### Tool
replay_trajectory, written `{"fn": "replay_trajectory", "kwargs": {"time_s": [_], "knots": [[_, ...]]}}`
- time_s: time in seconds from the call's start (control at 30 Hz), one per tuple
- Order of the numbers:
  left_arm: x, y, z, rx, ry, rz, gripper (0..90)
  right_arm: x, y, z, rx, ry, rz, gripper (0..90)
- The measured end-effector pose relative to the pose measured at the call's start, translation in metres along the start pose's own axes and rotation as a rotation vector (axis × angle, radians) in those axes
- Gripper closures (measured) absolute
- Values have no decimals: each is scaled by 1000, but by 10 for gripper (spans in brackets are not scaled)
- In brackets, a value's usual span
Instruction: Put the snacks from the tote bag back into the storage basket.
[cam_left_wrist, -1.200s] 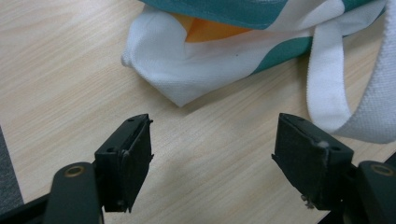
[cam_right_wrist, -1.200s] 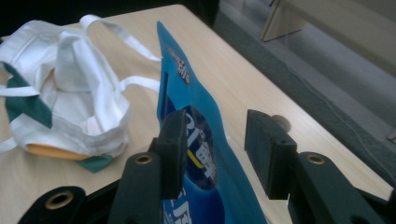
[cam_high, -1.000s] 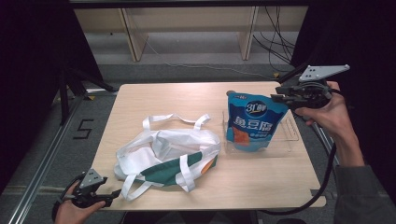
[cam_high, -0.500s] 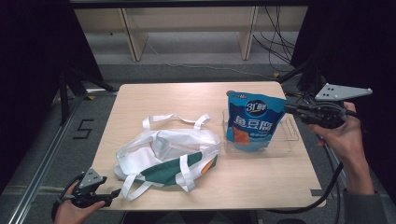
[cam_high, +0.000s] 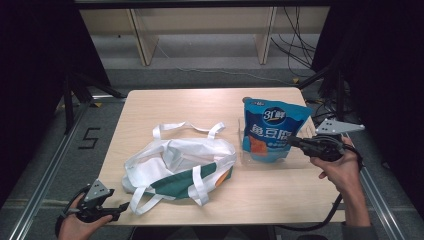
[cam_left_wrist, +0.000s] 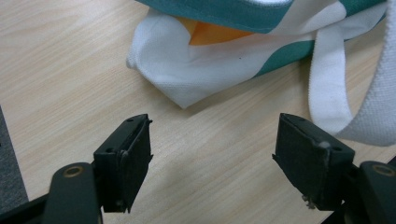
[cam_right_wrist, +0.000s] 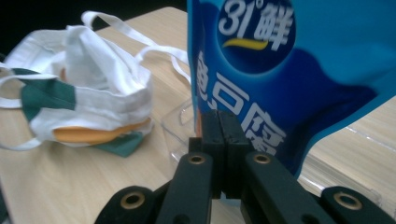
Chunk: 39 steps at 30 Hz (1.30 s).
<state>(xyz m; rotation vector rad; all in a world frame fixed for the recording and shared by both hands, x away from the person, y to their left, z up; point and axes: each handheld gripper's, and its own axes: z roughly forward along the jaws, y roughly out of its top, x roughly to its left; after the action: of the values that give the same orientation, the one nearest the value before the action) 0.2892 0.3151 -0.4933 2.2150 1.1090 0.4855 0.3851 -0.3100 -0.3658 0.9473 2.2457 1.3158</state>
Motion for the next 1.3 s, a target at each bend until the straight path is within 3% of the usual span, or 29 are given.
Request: {"fn": "replay_trajectory", "kwargs": {"time_s": [0.13,0.2,0.27,0.37,0.4,0.5,0.57,0.63,0.67,0.73,0.93,0.97,1.07,1.13,1.3], "knots": [[0,0,0,-2,1,5,264,0,-9,16,58,-17,-6,900],[0,0,0,-3,-3,-12,264,2,-11,19,78,-30,5,900],[0,0,-1,-2,7,9,264,0,-13,21,88,-44,-11,900],[-1,0,-2,-2,4,12,265,-1,-20,26,131,-71,16,900],[0,1,-2,6,6,14,265,-4,-22,28,135,-83,1,900],[-1,1,-1,-3,5,11,265,-6,-27,33,176,-79,20,900],[-2,0,-1,-5,-1,-3,265,-10,-29,38,183,-96,-10,900],[-1,1,-1,-3,4,14,265,-11,-33,44,184,-103,20,900],[-1,1,-1,2,4,12,265,-14,-33,45,184,-107,-19,900],[-1,0,0,1,12,9,265,-14,-34,47,195,-109,12,900],[-2,0,0,3,-7,-2,264,-17,-36,52,195,-131,7,900],[-1,0,0,5,4,-1,264,-21,-35,52,189,-133,-25,900],[-2,0,0,4,10,1,264,-19,-36,53,204,-136,3,900],[-2,0,0,-1,-7,-3,265,-20,-36,54,201,-144,5,900],[-1,0,0,4,-5,-2,265,-24,-36,56,215,-151,-15,900]]}}
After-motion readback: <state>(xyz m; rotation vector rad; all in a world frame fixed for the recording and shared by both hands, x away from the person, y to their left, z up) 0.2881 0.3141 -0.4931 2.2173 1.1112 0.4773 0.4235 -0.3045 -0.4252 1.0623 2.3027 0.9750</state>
